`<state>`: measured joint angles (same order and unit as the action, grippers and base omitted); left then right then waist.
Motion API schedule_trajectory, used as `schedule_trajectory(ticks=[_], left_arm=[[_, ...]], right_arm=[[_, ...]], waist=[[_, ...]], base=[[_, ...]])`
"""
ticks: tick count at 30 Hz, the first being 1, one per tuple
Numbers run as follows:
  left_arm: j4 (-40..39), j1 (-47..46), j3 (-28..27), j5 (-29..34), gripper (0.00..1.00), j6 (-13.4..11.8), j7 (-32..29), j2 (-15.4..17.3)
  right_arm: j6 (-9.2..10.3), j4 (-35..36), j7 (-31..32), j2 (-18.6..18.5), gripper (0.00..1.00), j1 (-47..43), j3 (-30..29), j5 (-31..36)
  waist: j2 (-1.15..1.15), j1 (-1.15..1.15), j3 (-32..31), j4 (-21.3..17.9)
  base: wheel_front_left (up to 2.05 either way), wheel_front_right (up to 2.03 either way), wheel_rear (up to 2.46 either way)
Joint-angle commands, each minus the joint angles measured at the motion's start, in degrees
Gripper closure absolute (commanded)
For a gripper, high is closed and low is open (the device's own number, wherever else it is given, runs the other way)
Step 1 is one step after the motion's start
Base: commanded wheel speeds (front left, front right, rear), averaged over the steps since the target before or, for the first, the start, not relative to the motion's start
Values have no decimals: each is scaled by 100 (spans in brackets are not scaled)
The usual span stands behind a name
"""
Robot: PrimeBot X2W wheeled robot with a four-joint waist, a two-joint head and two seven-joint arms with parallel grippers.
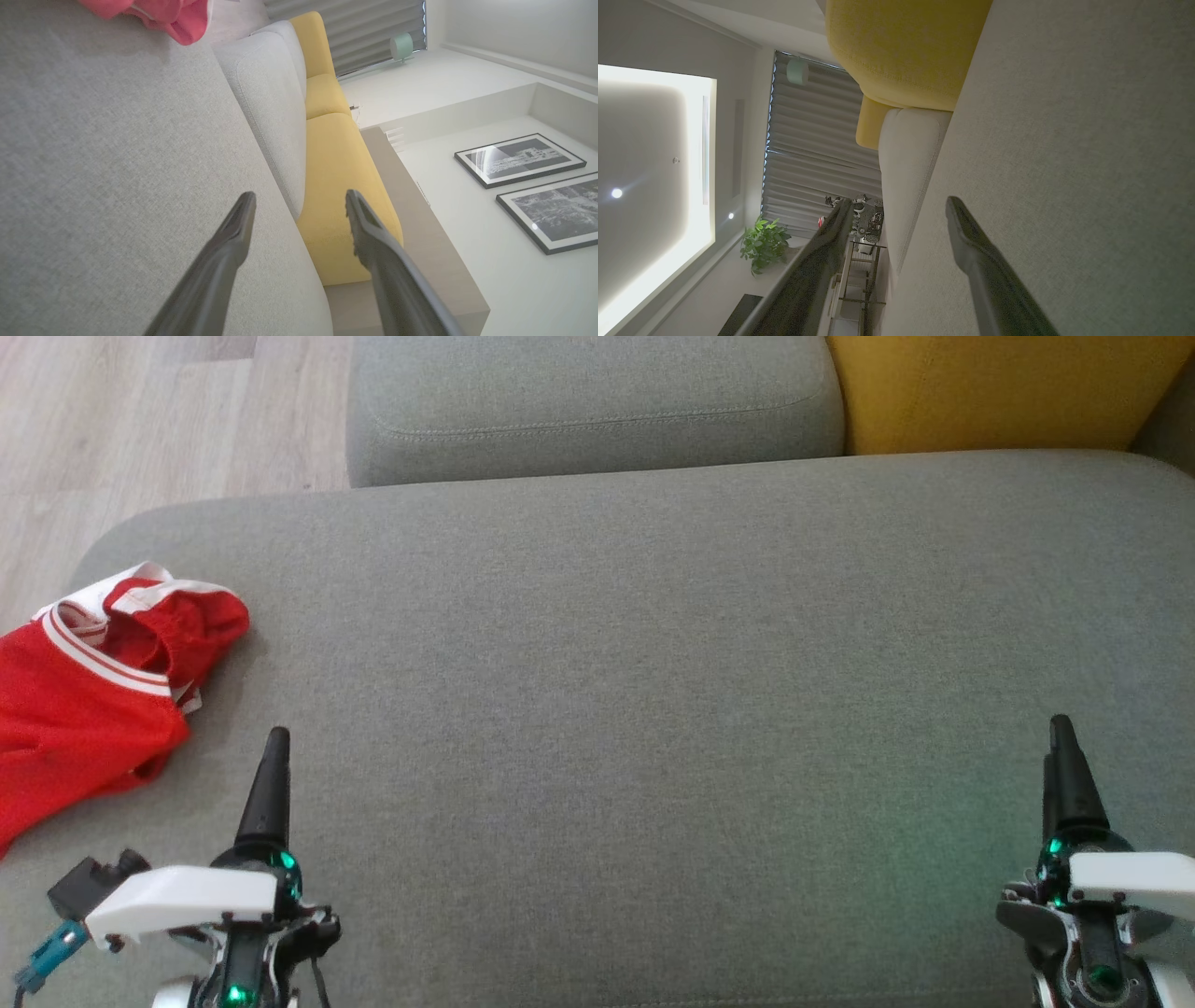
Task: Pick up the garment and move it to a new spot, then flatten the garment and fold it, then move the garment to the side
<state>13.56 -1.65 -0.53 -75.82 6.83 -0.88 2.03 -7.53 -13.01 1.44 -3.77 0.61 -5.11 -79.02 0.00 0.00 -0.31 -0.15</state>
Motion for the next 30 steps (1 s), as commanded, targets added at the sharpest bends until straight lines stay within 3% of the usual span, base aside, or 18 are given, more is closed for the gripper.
schedule_trajectory(ticks=[1,15,30], left_arm=[[-262,-313,-7,200,0,7,59,93],[-518,-288,175,1610,0,-32,293,209],[-695,-241,380,2879,0,-186,528,343]], right_arm=[[1,281,-65,-131,0,238,48,196],[2,611,-170,-182,0,180,205,1719],[2,734,-292,-256,0,156,418,2882]], waist=[[0,0,-3,-1],[0,0,-50,-13],[0,0,-90,-14]], base=[[0,0,0],[0,0,0],[0,0,0]])
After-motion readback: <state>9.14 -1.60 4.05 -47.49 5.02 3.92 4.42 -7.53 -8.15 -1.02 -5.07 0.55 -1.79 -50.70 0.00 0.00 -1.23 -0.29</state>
